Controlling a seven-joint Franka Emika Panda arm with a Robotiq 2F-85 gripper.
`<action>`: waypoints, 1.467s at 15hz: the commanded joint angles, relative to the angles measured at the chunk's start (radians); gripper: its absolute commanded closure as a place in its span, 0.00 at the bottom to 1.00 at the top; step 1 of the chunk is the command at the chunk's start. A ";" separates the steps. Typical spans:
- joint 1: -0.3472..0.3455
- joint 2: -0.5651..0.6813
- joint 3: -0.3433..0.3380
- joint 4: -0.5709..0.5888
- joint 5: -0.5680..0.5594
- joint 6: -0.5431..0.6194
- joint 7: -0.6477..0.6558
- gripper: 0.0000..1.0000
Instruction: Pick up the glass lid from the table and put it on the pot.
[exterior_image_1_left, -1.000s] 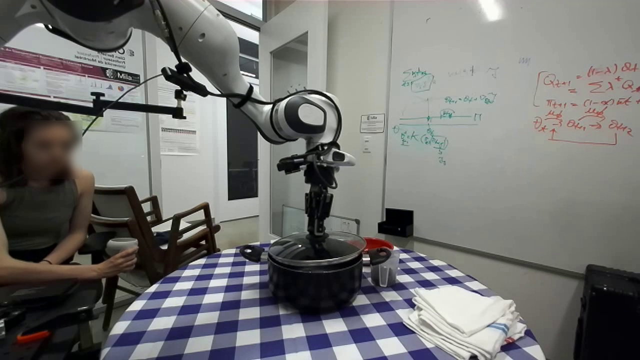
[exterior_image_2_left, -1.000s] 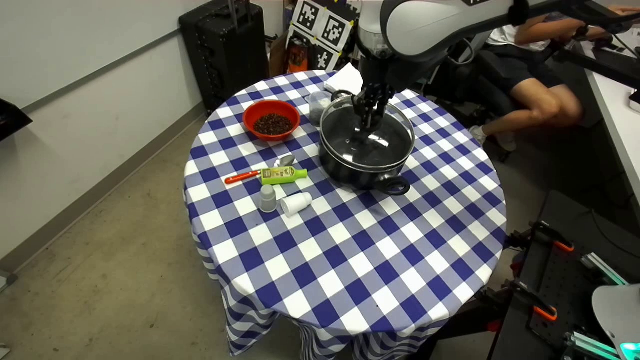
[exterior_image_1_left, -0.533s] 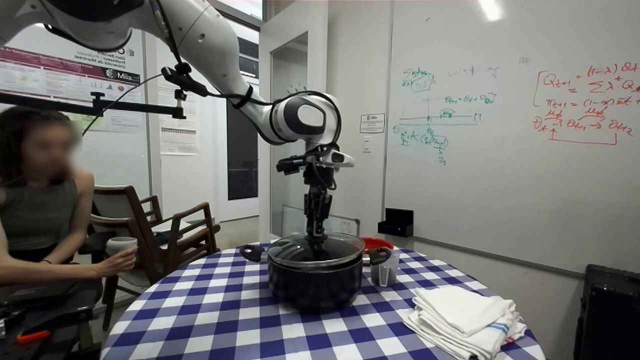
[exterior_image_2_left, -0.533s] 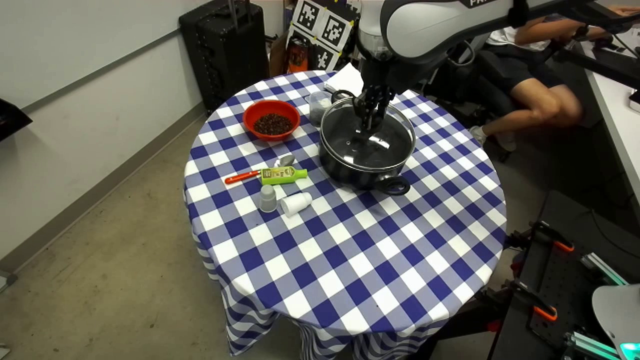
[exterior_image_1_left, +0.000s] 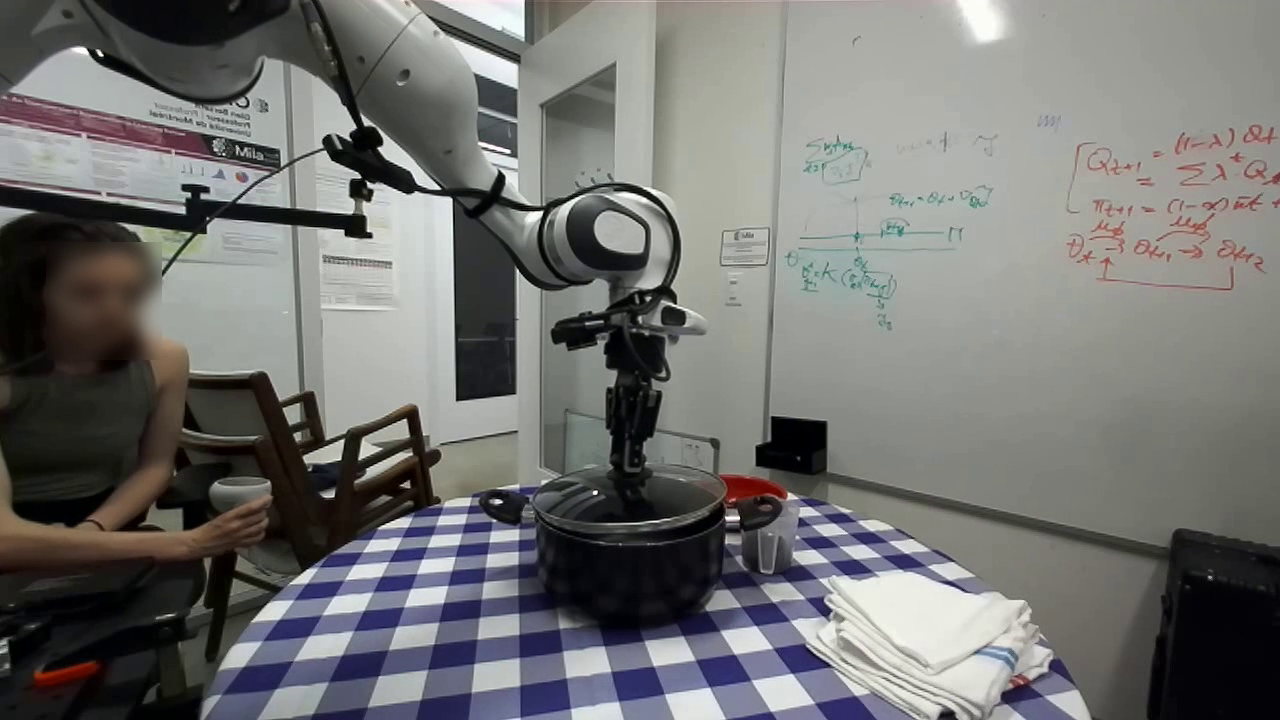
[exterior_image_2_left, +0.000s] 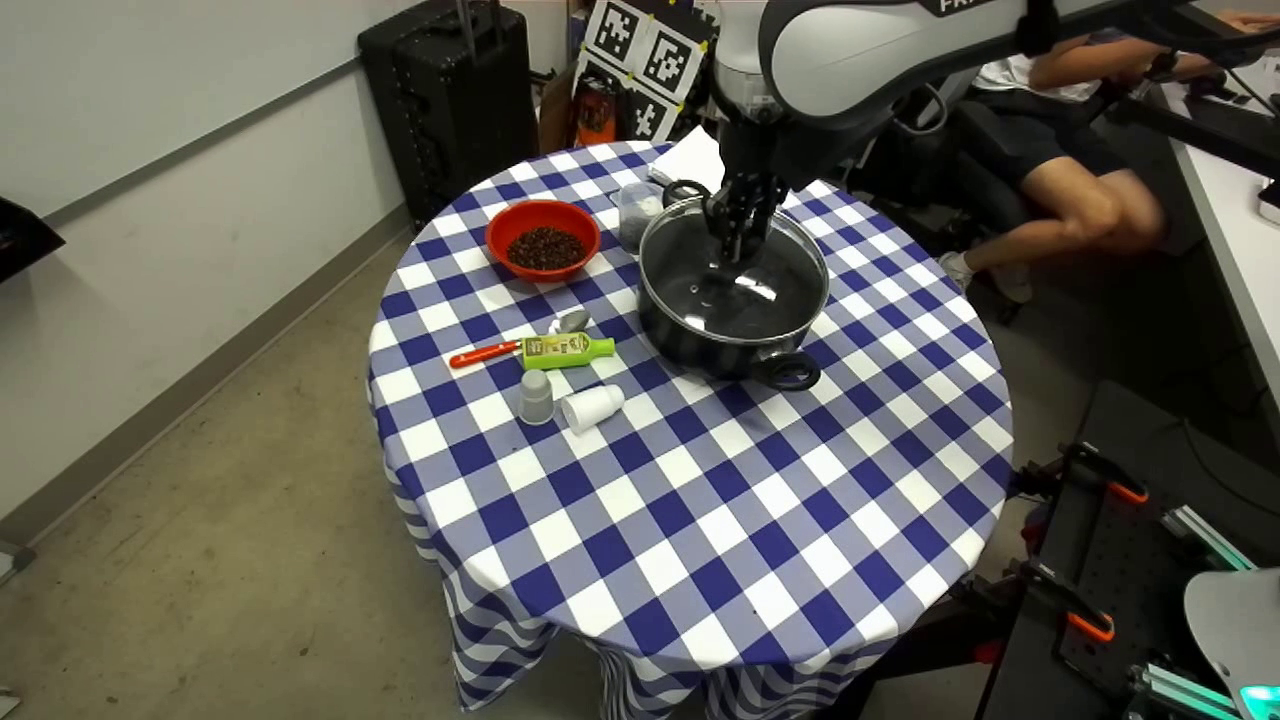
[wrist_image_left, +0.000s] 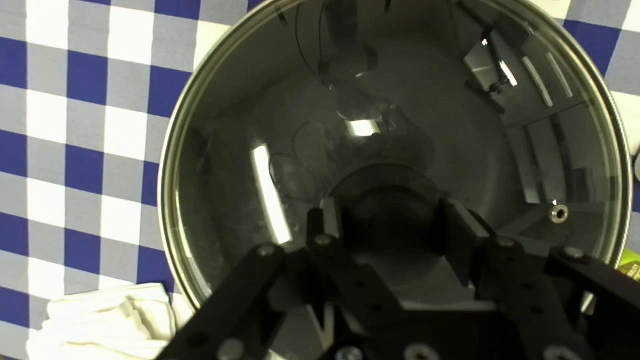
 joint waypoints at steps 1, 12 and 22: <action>0.005 -0.021 -0.003 -0.012 0.010 -0.009 0.012 0.75; -0.007 -0.016 -0.001 -0.009 0.027 -0.009 0.007 0.75; -0.008 -0.009 0.003 -0.010 0.037 -0.011 0.003 0.75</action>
